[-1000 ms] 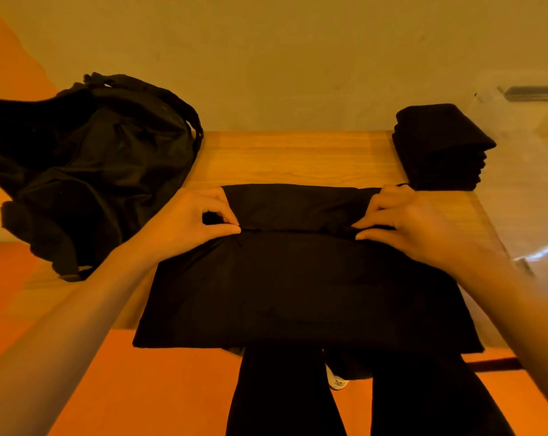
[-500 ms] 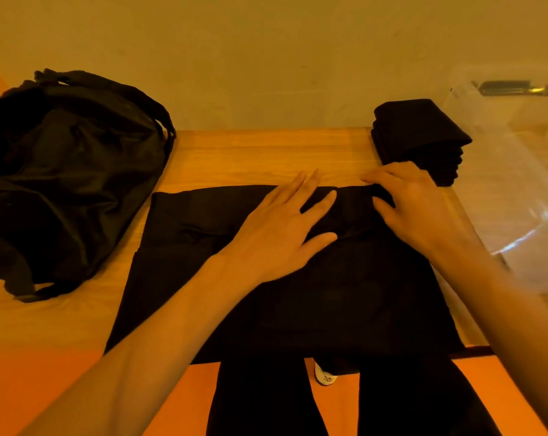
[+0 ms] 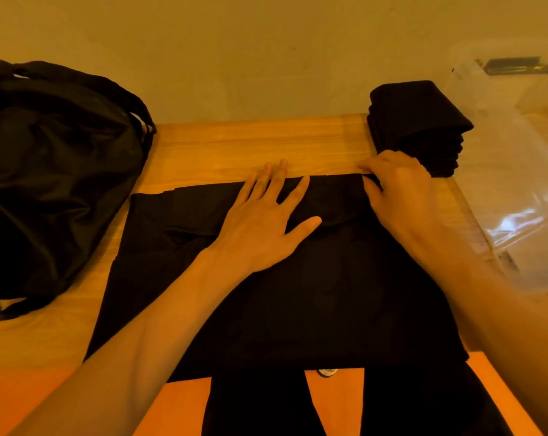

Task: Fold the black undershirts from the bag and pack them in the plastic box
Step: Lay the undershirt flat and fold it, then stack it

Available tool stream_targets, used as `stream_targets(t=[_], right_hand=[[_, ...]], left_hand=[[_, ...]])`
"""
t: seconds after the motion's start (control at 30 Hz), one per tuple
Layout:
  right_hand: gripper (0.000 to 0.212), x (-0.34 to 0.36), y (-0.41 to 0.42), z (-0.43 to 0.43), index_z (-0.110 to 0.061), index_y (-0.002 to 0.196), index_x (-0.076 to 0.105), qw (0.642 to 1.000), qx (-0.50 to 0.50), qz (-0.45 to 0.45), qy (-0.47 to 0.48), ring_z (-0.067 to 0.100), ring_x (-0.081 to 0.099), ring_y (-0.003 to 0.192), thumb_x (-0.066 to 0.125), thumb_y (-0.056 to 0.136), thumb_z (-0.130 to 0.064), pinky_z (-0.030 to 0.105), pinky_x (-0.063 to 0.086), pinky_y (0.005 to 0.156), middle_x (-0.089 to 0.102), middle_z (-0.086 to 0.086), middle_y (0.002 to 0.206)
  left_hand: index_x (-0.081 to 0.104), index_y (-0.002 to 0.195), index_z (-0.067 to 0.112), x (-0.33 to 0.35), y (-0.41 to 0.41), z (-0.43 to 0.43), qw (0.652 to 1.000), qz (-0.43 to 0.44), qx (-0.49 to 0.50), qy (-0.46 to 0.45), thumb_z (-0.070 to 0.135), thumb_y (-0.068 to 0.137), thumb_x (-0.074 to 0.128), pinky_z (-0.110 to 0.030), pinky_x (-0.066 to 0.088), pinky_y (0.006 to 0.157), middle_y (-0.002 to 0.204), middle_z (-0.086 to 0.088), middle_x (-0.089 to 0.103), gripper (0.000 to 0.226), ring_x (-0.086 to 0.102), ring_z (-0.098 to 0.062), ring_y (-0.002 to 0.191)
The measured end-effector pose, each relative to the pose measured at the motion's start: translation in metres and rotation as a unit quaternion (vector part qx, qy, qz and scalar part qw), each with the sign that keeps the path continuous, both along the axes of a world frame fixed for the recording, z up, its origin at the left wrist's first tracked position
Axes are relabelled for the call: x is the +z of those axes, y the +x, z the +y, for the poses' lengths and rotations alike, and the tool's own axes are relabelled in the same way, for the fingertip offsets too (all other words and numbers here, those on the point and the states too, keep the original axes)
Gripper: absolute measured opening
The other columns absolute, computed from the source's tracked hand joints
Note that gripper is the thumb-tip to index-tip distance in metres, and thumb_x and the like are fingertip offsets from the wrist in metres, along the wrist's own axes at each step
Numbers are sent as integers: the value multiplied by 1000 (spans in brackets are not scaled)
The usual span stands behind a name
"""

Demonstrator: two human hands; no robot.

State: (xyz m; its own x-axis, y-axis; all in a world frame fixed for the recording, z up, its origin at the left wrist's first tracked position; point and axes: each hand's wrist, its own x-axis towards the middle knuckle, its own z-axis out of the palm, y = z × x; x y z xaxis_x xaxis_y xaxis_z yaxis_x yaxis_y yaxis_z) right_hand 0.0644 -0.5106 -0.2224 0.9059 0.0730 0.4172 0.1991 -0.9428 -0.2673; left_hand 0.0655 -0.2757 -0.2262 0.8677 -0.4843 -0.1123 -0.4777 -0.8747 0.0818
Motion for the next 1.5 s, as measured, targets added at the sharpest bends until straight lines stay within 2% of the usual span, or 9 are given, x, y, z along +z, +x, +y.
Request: stream_targets(t=[0.17, 0.27, 0.33, 0.43, 0.57, 0.8, 1.07, 1.4, 1.5], right_hand=[[40, 18, -15, 17, -3, 123, 68, 999, 39, -20, 19, 33, 62, 115, 55, 89, 13, 35, 46, 97, 68, 16, 121], [41, 34, -17, 22, -6, 131, 64, 998, 53, 21, 26, 32, 57, 126, 52, 94, 7, 35, 43, 103, 65, 14, 130], [41, 36, -19, 32, -11, 143, 53, 996, 60, 68, -16, 29, 46, 139, 50, 102, -13, 33, 30, 112, 54, 12, 145], [74, 17, -21, 52, -16, 160, 15, 967, 99, 193, -132, 21, 7, 155, 20, 101, -60, 34, 4, 123, 13, 8, 167], [82, -4, -11, 47, -19, 160, -7, 957, 78, 239, -144, 13, -17, 153, 1, 95, -69, 33, -7, 124, -12, 1, 168], [84, 0, 9, 35, -28, 157, -14, 941, 95, 285, -155, 6, -21, 150, -10, 87, -75, 35, -9, 124, -18, -5, 166], [75, 8, -6, 113, -21, 158, -12, 951, 121, 235, -162, 14, -21, 151, -3, 97, -64, 37, -11, 124, -17, 0, 166], [84, 2, -13, 54, -20, 157, -11, 952, 33, 271, -137, 10, -19, 151, -15, 88, -67, 37, -7, 125, -15, 0, 167], [86, 8, -15, 56, -16, 158, -9, 963, 31, 219, -155, 14, -19, 151, -21, 89, -67, 37, -11, 123, -15, 1, 166]], left_hand=[[-1, 160, 40, 9, -6, 4, 998, -5, 12, -63, 72, 96, 6, -42, -9, 126, 168, -1, -20, 73, -23, -19, 153], [-1, 160, 41, 16, -10, 28, 995, -10, 48, -86, 66, 100, 7, -36, -12, 125, 168, 3, -18, 66, -22, -15, 153], [-3, 159, 42, 21, -12, 49, 994, -4, 75, -84, 66, 98, 4, -35, -12, 124, 167, 5, -20, 66, -24, -12, 152], [-9, 158, 40, 23, -9, 80, 991, 17, 113, -67, 63, 96, 1, -31, -14, 123, 165, 9, -25, 66, -27, -8, 150], [-15, 159, 26, 8, -7, 107, 992, 33, 120, 1, 61, 99, 5, -30, -14, 122, 166, 3, -25, 72, -27, -8, 149], [-19, 158, 28, 6, -9, 107, 991, 3, 127, 40, 81, 86, 1, -41, -9, 126, 166, -4, -26, 92, -27, -18, 151], [-10, 160, 24, 3, -8, 79, 996, -50, 78, -11, 53, 104, 5, -37, -11, 126, 168, -2, -19, 65, -21, -15, 153], [-9, 160, 33, -5, 1, 86, 996, -28, 89, -4, 73, 96, 11, -45, -4, 127, 168, -3, -19, 79, -21, -20, 154], [-6, 162, 29, 2, -5, 88, 991, -67, 111, -19, 71, 98, 12, -43, -8, 126, 168, -5, -19, 78, -20, -22, 154]])
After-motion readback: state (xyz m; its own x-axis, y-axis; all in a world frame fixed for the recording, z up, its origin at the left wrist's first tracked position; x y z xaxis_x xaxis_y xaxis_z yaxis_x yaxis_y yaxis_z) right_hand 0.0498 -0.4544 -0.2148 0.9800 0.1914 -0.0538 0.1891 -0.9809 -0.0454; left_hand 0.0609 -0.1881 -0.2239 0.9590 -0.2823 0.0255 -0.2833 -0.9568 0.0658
